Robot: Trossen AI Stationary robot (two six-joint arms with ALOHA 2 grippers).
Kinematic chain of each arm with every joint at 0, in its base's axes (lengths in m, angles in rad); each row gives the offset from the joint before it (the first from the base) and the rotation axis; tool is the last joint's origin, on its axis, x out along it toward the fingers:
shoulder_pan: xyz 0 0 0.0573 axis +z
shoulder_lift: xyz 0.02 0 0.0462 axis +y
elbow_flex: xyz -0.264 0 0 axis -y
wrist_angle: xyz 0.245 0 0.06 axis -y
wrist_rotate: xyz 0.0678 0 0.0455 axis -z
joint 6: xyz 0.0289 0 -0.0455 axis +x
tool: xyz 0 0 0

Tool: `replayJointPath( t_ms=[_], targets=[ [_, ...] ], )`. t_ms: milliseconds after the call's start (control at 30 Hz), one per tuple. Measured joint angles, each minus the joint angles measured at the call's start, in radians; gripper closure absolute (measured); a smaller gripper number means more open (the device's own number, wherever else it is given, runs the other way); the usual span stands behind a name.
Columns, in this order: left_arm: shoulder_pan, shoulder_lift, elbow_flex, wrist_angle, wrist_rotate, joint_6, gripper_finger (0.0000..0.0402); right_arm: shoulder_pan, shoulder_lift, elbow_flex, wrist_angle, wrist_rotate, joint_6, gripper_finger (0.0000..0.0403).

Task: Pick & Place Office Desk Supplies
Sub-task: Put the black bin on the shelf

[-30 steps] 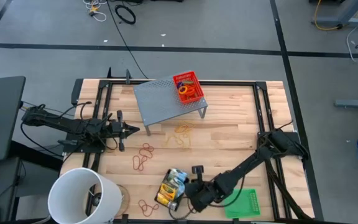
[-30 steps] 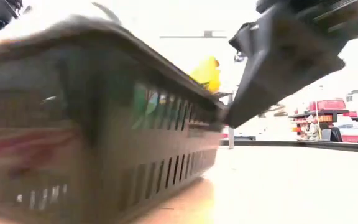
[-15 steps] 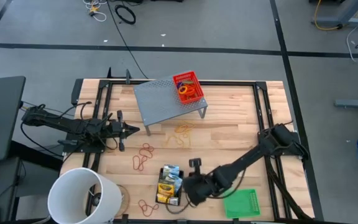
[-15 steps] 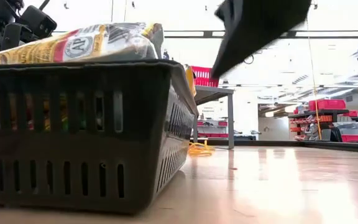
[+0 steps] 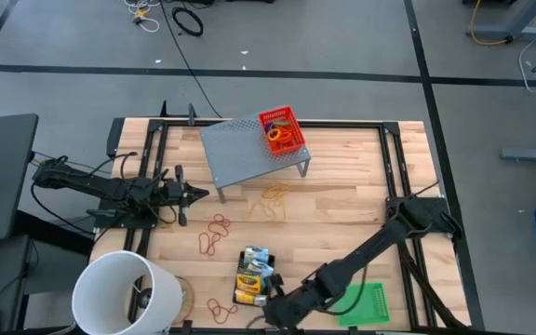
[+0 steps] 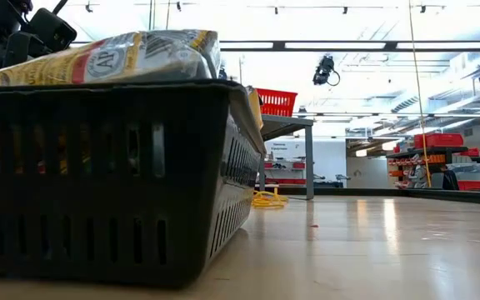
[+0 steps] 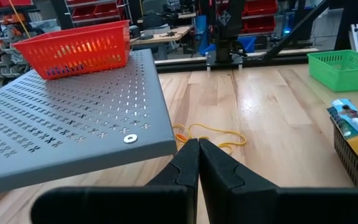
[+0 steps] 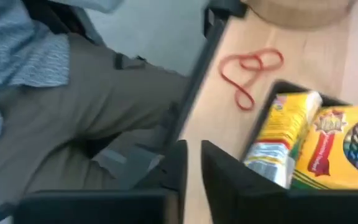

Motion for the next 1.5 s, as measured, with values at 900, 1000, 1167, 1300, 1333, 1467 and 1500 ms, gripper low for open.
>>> replayJointPath(
  t_ms=[900,1000,1167,1300,1333,1467,1500],
  targets=[
    [0.0,0.0,0.0,-0.014,0.0,-0.002,0.0387,-0.091,0.062,0.0,-0.058,-0.051,-0.08,0.0335],
    [0.0,0.0,0.0,-0.014,0.0,-0.002,0.0387,-0.105,0.06,0.001,-0.085,-0.038,-0.08,0.0336],
    [0.0,0.0,0.0,-0.014,0.0,-0.001,0.0387,-0.114,0.059,0.001,-0.087,-0.028,-0.084,0.0336],
    [0.0,0.0,0.0,-0.014,0.0,0.0,0.0387,-0.114,0.057,0.001,-0.091,-0.005,-0.097,0.0336],
    [0.0,0.0,0.0,-0.014,0.0,0.0,0.0387,-0.115,0.057,0.001,-0.096,0.005,-0.095,0.0336],
    [0.0,0.0,0.0,-0.014,0.0,0.0,0.0387,-0.126,0.055,0.002,-0.13,0.007,-0.079,0.0322],
    [0.0,0.0,0.0,-0.014,0.0,0.0,0.0387,-0.128,0.054,0.002,-0.14,0.009,-0.079,0.0316]
  ],
)
